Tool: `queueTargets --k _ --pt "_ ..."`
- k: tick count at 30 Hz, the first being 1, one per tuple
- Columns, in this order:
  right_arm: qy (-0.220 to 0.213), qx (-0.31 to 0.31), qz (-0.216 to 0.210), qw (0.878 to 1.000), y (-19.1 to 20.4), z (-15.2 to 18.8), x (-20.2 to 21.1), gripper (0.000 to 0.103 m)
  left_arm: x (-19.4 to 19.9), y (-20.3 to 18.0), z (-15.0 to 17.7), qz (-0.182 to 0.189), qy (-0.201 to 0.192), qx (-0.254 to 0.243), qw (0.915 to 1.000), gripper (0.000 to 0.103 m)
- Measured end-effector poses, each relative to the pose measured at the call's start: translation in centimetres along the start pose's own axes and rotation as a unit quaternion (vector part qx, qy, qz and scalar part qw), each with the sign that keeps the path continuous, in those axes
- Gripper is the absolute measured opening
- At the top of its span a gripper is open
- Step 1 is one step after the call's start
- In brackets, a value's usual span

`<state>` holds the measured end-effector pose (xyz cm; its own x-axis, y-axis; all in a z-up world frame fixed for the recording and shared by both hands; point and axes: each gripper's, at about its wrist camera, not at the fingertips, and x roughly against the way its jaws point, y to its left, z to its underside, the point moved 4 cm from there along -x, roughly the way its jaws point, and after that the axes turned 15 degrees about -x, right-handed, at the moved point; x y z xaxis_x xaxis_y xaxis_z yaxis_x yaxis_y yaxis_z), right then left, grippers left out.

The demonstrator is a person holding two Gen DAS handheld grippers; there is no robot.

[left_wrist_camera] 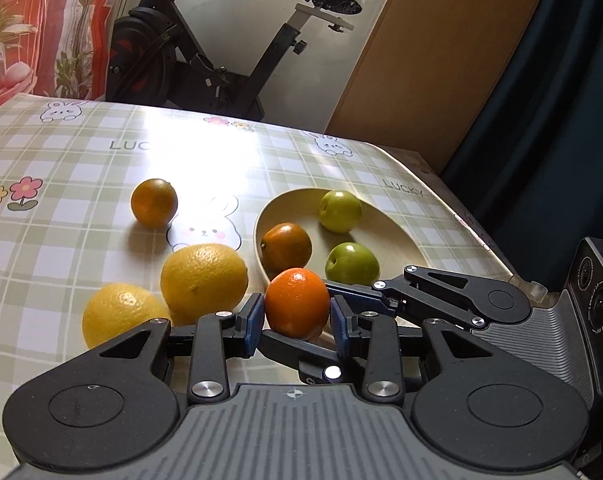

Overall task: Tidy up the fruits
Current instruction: 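Lift the tangerine with both grippers and carry it over the plate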

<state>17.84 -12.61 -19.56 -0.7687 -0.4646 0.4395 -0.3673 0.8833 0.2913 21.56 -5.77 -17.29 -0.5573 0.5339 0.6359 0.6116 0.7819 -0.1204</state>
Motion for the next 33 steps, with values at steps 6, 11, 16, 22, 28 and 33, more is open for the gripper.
queueTargets --k 6,11,16,22,28,33 --pt "-0.029 -0.016 0.037 0.999 -3.6 -1.8 1.8 0.044 -2.5 -2.4 -3.7 0.026 -0.006 -0.038 0.9989 0.038" --pt "-0.035 -0.039 0.065 0.997 -6.9 -1.4 2.5 0.044 -6.0 -4.5 -5.0 0.054 0.017 -0.053 0.997 0.038" --pt "-0.042 -0.064 0.082 0.994 -9.8 -0.9 2.9 0.044 -8.8 -6.5 -5.7 0.058 0.032 -0.075 0.995 0.038" --pt "-0.057 -0.074 0.095 0.991 -12.0 -1.0 2.2 0.044 -11.5 -7.4 -6.8 0.046 0.036 -0.089 0.9943 0.038" --pt "-0.052 -0.083 0.106 0.99 -13.4 -0.8 1.0 0.044 -13.4 -7.3 -7.5 0.039 0.052 -0.084 0.9943 0.038" --pt "-0.042 -0.096 0.116 0.988 -13.9 -0.8 0.7 0.044 -14.7 -7.1 -7.7 0.038 0.055 -0.084 0.9943 0.038"
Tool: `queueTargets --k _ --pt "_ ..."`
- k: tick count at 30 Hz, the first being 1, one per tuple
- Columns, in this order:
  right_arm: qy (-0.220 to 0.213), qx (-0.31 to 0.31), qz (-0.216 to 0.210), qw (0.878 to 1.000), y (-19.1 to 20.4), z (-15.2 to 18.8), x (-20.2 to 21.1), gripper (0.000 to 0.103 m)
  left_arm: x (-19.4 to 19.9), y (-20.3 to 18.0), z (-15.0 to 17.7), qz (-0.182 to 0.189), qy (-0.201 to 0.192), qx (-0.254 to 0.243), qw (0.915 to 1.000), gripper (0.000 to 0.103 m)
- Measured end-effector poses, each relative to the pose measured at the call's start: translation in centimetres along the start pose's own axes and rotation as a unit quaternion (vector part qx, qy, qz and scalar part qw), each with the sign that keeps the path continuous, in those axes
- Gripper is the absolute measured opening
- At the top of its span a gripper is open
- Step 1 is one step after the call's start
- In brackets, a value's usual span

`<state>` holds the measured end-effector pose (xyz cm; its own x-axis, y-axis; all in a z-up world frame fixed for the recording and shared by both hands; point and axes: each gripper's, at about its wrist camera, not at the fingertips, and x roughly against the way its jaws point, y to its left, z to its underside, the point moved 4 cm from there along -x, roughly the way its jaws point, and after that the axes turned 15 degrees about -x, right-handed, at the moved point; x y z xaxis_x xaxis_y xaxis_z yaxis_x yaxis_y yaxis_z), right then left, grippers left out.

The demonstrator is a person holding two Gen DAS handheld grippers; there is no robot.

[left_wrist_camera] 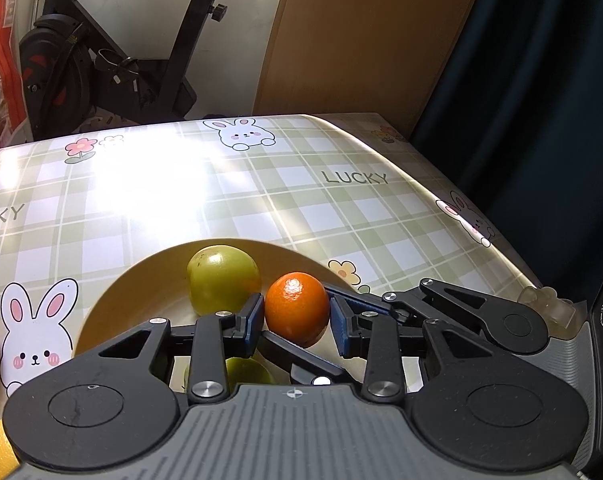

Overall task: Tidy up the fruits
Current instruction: 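Lift the tangerine with both grippers and carry it over the plate, then lower the tangerine onto the plate and open both grippers, then move both tools to a large yellow lemon on the table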

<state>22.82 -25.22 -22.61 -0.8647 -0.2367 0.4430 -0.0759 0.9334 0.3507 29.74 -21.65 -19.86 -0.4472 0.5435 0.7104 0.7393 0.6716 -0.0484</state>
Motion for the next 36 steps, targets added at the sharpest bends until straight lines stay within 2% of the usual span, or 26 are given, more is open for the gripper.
queueTargets --k 4,10,16,19,21,28,32,36 --pt "0.01 -0.008 0.005 1.0 -0.2 0.0 -0.3 0.044 -0.9 0.1 0.1 -0.002 0.003 0.003 1.0 0.037" --pt "-0.004 -0.015 0.014 1.0 -0.3 0.0 0.2 0.048 -0.3 0.1 0.3 0.0 -0.003 0.004 1.0 0.038" --pt "-0.033 -0.038 0.008 0.999 -0.9 -0.1 1.6 0.048 2.8 0.9 0.5 -0.001 -0.028 0.01 0.9996 0.039" --pt "-0.026 -0.042 0.01 0.999 -0.7 -0.1 2.0 0.048 5.8 2.3 0.9 -0.006 -0.05 0.021 0.9985 0.047" --pt "-0.026 -0.047 0.006 0.999 -0.4 0.0 2.6 0.048 7.7 3.2 1.4 -0.014 -0.061 0.025 0.9978 0.047" --pt "-0.024 -0.008 -0.026 0.999 3.5 -0.3 3.7 0.048 13.0 7.3 4.6 -0.048 -0.066 0.053 0.9952 0.047" --pt "-0.007 0.017 -0.052 0.998 6.6 0.0 3.1 0.048 15.3 9.7 6.6 -0.061 -0.067 0.073 0.9933 0.048" --pt "0.019 0.052 -0.073 0.996 9.6 0.9 2.1 0.049 16.6 11.3 8.4 -0.07 -0.064 0.089 0.9914 0.055"
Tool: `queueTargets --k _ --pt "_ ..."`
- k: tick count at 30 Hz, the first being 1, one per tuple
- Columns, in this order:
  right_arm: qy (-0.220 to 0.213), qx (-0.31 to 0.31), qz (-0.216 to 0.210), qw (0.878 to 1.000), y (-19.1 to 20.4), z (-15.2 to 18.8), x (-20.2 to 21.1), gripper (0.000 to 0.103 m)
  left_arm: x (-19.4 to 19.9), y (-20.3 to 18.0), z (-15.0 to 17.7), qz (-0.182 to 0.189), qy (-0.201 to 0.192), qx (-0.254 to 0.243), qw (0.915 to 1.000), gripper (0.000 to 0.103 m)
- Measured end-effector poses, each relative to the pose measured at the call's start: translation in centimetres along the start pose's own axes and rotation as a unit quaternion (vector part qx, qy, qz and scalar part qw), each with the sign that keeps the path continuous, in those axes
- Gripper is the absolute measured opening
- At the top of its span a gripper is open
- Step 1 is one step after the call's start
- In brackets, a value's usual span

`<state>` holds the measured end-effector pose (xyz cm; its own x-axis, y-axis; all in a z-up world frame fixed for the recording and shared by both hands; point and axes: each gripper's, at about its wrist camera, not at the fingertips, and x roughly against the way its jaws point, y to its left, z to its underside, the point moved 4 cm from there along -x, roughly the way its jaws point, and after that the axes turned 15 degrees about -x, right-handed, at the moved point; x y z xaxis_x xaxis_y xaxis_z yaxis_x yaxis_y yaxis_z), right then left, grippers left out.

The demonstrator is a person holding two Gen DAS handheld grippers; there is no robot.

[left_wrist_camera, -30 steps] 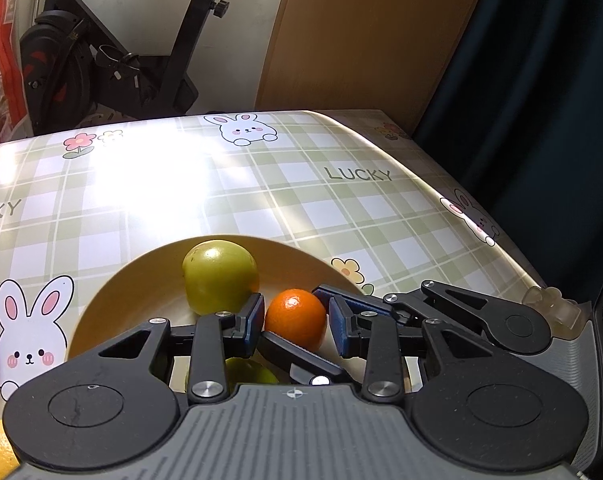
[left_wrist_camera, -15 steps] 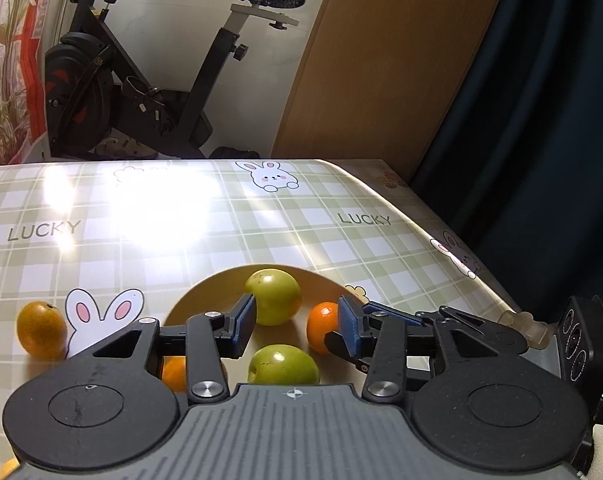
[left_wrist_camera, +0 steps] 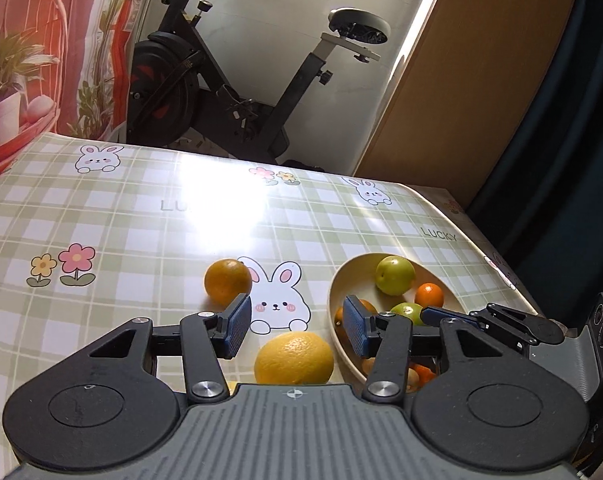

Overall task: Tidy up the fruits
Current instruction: 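Move both tools to a large yellow lemon on the table, then pinch the lemon between the left and right grippers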

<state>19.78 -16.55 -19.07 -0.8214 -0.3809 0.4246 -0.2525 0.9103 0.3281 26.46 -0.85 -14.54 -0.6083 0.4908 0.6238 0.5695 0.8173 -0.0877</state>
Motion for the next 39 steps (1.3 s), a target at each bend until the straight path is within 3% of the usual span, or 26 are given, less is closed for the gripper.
queueTargets --k 12,22,31,36,39 --pt "0.092 0.082 -0.069 0.99 7.6 3.1 -3.7 0.057 -0.1 2.9 3.7 0.021 0.021 0.035 0.9989 0.059" --pt "0.137 0.086 -0.072 0.984 9.9 4.0 -6.5 0.063 -0.5 3.6 6.0 0.036 0.024 0.059 0.9973 0.059" --pt "0.154 0.056 -0.065 0.984 9.9 4.0 -7.7 0.061 -0.4 3.0 6.9 0.037 0.028 0.038 0.9982 0.059" --pt "0.146 0.047 -0.062 0.986 9.9 3.9 -7.6 0.052 -0.3 3.0 6.9 0.038 0.027 0.032 0.9984 0.059" --pt "0.142 0.041 -0.061 0.987 9.9 4.0 -7.4 0.052 -0.2 2.8 7.0 0.036 0.026 0.029 0.9986 0.059"
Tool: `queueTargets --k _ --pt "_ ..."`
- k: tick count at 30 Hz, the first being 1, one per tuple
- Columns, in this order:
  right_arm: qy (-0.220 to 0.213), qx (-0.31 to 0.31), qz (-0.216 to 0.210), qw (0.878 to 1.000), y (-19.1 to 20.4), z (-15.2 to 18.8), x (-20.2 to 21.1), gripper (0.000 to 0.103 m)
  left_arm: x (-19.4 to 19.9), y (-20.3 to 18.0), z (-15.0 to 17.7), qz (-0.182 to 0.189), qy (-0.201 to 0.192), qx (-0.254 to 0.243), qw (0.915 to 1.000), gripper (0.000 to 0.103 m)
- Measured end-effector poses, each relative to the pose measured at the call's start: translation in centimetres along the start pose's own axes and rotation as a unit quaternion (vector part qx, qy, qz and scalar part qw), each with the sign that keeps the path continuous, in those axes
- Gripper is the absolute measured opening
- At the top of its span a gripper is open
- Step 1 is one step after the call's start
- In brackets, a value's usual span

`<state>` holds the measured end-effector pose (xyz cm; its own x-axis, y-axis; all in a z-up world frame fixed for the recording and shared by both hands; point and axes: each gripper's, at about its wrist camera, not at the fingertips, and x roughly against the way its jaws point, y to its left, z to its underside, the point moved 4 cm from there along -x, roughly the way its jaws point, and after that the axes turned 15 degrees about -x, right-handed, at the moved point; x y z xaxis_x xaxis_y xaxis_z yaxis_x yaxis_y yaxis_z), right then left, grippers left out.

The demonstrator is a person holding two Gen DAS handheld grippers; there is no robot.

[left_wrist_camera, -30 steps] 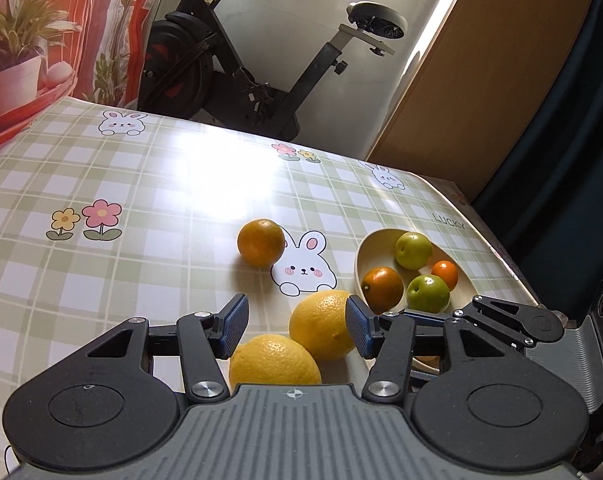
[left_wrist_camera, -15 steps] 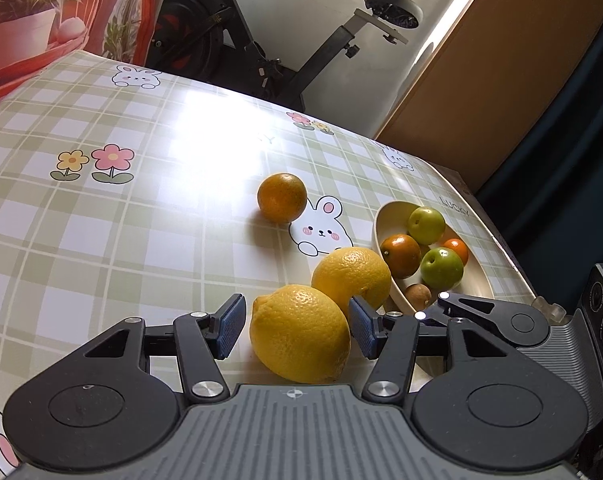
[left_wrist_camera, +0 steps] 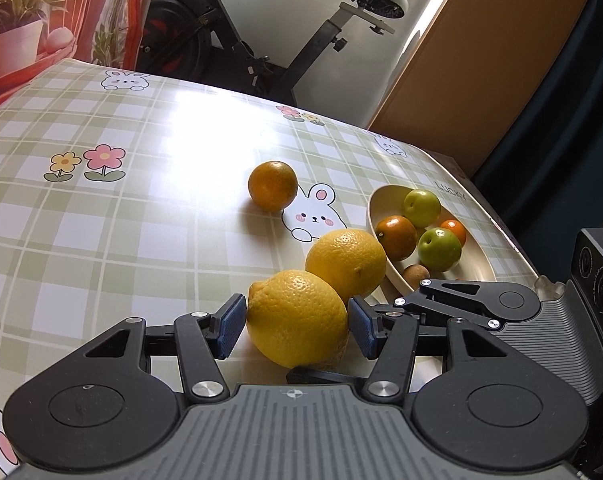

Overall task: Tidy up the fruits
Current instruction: 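Pinch the lemon between the left and right grippers, then lift the lemon with both grippers and carry it over the plate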

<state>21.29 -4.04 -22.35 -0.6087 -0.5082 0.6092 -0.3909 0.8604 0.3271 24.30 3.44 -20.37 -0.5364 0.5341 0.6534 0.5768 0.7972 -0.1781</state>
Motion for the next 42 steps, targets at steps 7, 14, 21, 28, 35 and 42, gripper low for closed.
queueTargets --k 7,14,21,28,35,42 --pt "-0.007 -0.01 0.003 1.0 0.2 0.5 0.5 0.051 0.4 -0.3 0.4 -0.01 -0.007 0.004 0.9999 0.058" --pt "-0.013 0.007 0.007 1.0 0.9 0.9 1.0 0.05 1.2 -1.0 1.3 -0.027 -0.016 0.007 0.9995 0.058" --pt "-0.017 0.039 0.007 0.999 2.0 1.8 1.2 0.054 2.3 -1.3 2.6 -0.038 -0.028 0.04 0.9981 0.058" --pt "-0.014 0.072 0.006 0.997 2.6 1.7 0.1 0.057 2.6 -1.0 2.8 -0.041 -0.033 0.054 0.9971 0.057" --pt "-0.024 0.049 0.003 0.999 2.3 2.5 1.3 0.057 3.0 -2.1 3.1 -0.043 -0.034 0.041 0.9976 0.057" --pt "-0.048 0.023 0.0 0.999 1.5 2.5 3.1 0.057 3.3 -3.3 2.0 -0.046 -0.04 0.026 0.9978 0.057"
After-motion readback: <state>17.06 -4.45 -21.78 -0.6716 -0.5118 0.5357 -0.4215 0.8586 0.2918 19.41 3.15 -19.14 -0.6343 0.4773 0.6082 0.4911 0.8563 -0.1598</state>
